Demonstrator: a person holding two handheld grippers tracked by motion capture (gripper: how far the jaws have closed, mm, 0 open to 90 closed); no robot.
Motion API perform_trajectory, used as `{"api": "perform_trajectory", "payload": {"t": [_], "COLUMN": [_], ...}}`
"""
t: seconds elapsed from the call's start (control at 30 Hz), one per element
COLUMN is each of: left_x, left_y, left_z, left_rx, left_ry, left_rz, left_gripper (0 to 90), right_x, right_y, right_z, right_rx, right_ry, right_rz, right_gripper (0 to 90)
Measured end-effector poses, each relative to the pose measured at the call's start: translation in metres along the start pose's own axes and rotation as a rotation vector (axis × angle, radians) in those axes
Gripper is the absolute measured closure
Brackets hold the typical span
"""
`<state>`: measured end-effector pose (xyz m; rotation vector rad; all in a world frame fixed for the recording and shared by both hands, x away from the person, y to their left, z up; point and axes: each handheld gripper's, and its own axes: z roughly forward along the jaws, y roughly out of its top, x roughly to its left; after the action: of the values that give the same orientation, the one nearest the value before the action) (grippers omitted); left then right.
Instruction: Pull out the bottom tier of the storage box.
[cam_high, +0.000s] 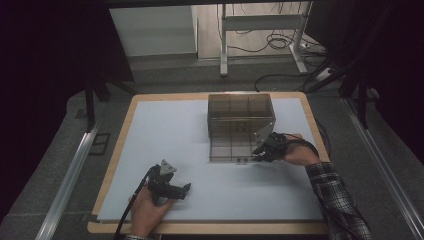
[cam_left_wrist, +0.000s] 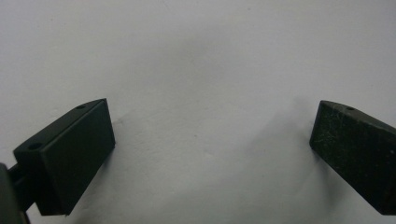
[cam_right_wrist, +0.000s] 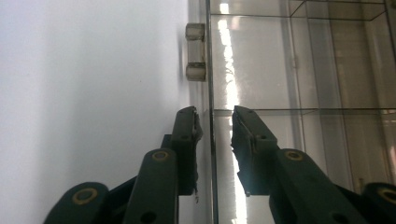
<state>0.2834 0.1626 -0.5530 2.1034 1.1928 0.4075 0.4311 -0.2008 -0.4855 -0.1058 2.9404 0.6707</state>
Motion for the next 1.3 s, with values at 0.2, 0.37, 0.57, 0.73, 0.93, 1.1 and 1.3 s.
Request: {"api": "perform_trajectory", "payload": {"t": [0.2,0.37,0.57,0.73,0.93,1.1,1.3], "left_x": [0.000,0.000,0.000,0.000,0.000,0.000,0.000], "left_y": [0.000,0.000,0.000,0.000,0.000,0.000,0.000], "left_z": [0.000,0.000,0.000,0.000,0.000,0.000,0.000], "left_rx": [0.000,0.000,0.000,0.000,0.000,0.000,0.000], "left_ry": [0.000,0.000,0.000,0.000,0.000,0.000,0.000], "left_rz": [0.000,0.000,0.000,0.000,0.000,0.000,0.000], "left_gripper": [0.0,0.0,0.0,0.0,0.0,0.0,0.0], "right_x": [0.004,0.006,0.009,0.012,0.018,0.022,0.026], "right_y": [0.004,0.006,0.006,0.006,0.006,0.005,0.002], "right_z": [-0.004,-0.005,-0.007,-0.009,-0.014,-0.017,-0.021], "right_rx": [-0.015,-0.019,-0.032,-0.038,-0.050,-0.065,-0.083], "right_ry": [-0.020,-0.026,-0.030,-0.040,-0.065,-0.089,-0.114], "right_rz": [-0.001,-0.001,0.009,0.022,0.033,0.056,0.077], "right_gripper": [66.4,64.0,60.3,54.6,48.8,44.1,39.6]}}
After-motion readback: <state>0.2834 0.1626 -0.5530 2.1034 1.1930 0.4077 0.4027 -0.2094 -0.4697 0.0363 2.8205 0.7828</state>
